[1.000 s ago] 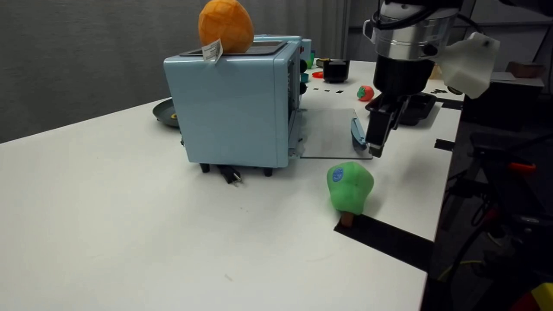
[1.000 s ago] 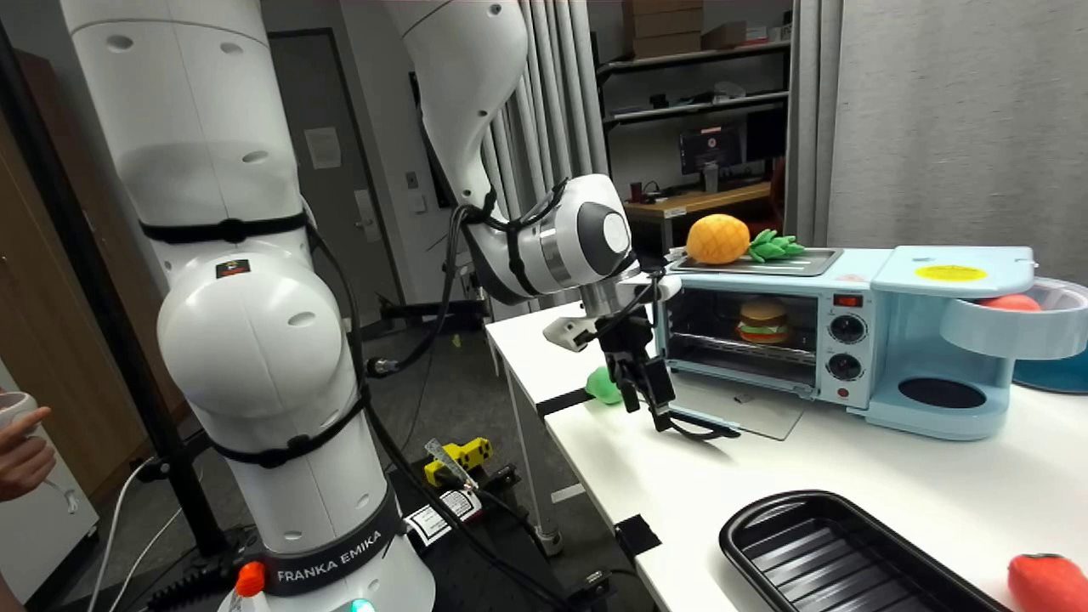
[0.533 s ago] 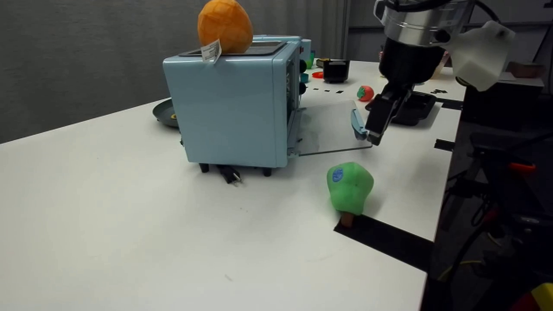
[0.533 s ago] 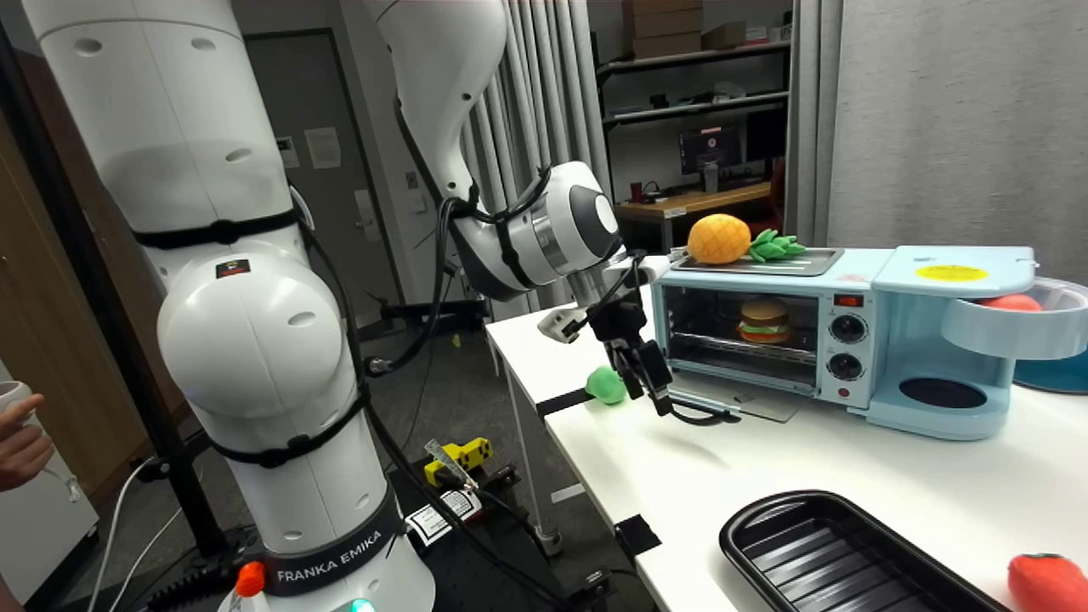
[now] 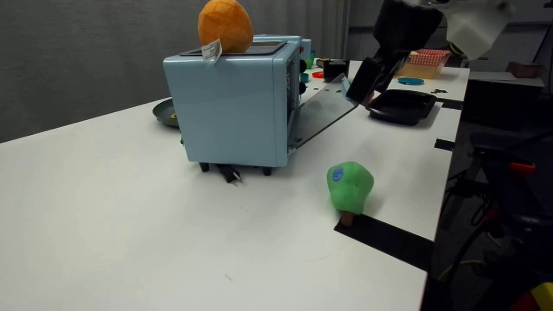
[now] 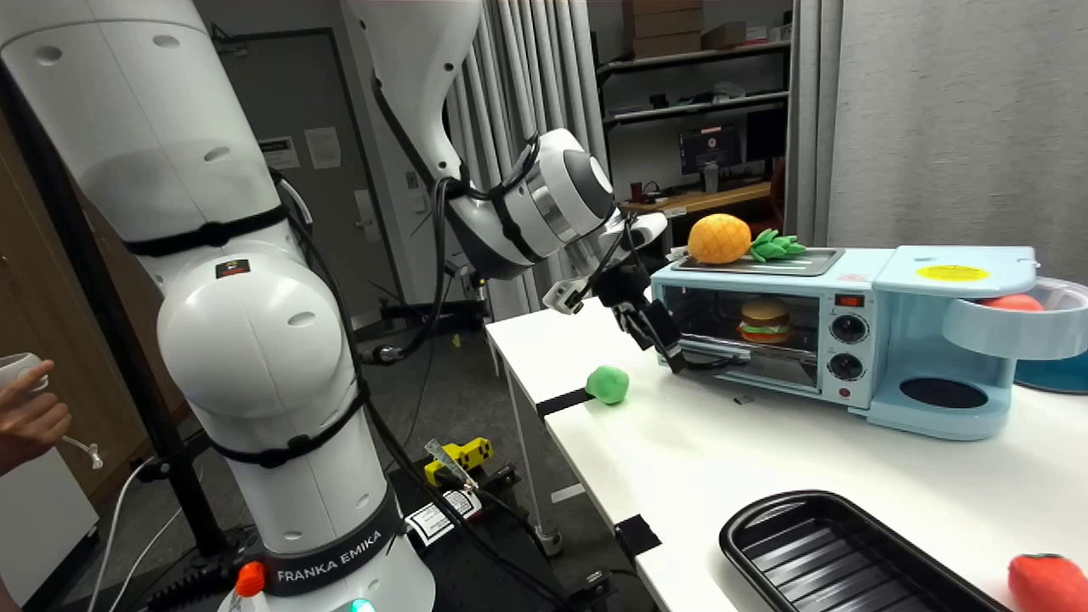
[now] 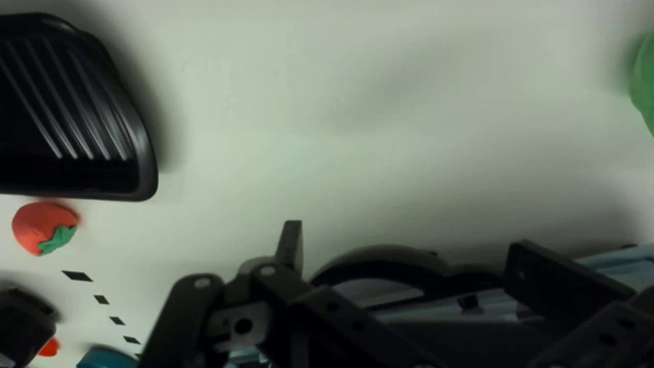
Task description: Remove the pear plushie from the oven door then close the oven door
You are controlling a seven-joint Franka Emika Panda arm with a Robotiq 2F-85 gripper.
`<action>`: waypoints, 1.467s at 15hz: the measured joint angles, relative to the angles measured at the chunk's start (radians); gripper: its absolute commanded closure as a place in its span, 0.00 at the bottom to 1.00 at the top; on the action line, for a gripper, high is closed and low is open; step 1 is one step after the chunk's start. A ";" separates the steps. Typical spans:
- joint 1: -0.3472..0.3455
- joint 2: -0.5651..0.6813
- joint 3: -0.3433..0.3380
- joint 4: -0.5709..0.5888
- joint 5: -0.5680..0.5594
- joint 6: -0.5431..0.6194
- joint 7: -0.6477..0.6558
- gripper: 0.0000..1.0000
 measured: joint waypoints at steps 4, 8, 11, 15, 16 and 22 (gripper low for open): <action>-0.001 -0.030 0.001 0.060 -0.043 0.000 0.033 0.00; -0.019 -0.046 -0.011 0.105 -0.058 -0.001 0.034 0.00; -0.030 -0.078 -0.012 0.115 -0.058 -0.003 0.034 0.00; -0.030 -0.148 -0.011 0.116 -0.058 -0.010 0.030 0.00; -0.029 -0.163 -0.011 0.116 -0.058 -0.010 0.026 0.00; -0.002 -0.217 -0.015 0.111 0.016 0.008 -0.063 0.00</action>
